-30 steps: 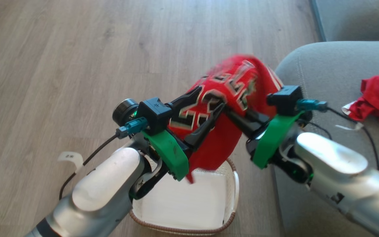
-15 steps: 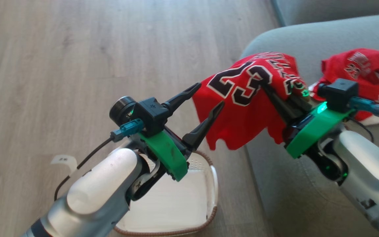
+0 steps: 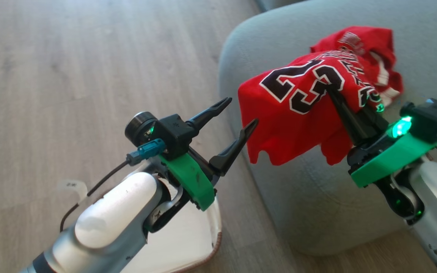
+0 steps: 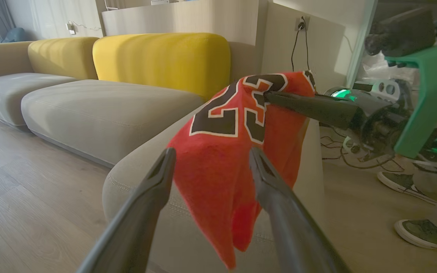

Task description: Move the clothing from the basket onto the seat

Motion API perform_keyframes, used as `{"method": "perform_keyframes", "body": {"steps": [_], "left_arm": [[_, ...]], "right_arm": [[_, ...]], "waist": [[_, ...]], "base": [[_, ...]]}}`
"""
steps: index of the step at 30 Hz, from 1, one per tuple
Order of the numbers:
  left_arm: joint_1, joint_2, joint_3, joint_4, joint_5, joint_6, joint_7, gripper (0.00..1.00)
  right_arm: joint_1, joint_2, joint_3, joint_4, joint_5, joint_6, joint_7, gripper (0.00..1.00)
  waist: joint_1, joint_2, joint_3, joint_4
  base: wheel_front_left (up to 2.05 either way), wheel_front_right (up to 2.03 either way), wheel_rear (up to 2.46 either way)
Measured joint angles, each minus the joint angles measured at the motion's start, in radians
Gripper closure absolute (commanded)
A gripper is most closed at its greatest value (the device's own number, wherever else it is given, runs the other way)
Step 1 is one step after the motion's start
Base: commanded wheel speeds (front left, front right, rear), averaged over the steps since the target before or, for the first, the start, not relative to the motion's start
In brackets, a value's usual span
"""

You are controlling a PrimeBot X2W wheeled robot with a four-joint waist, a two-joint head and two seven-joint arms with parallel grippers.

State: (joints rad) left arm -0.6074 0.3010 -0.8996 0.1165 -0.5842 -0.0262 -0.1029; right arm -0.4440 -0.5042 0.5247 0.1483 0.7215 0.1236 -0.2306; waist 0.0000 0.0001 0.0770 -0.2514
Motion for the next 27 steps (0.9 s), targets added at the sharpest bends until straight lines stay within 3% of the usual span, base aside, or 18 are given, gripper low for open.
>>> {"method": "perform_keyframes", "body": {"steps": [15, 27], "left_arm": [[0.001, -0.012, -0.032, -0.008, 0.001, 0.009, -0.004, 0.00], [0.001, -0.016, -0.038, -0.008, 0.008, 0.010, -0.004, 0.00]], "right_arm": [[0.146, 0.049, -0.183, -0.157, -0.089, 0.000, 0.072, 1.00], [0.168, 0.065, -0.250, -0.220, -0.109, 0.000, 0.113, 1.00]], "waist": [[0.0000, 0.0000, 0.018, -0.166], [0.0000, 0.0000, 0.050, -0.191]], "base": [[0.00, 0.00, 0.00], [0.00, 0.00, 0.00]]}}
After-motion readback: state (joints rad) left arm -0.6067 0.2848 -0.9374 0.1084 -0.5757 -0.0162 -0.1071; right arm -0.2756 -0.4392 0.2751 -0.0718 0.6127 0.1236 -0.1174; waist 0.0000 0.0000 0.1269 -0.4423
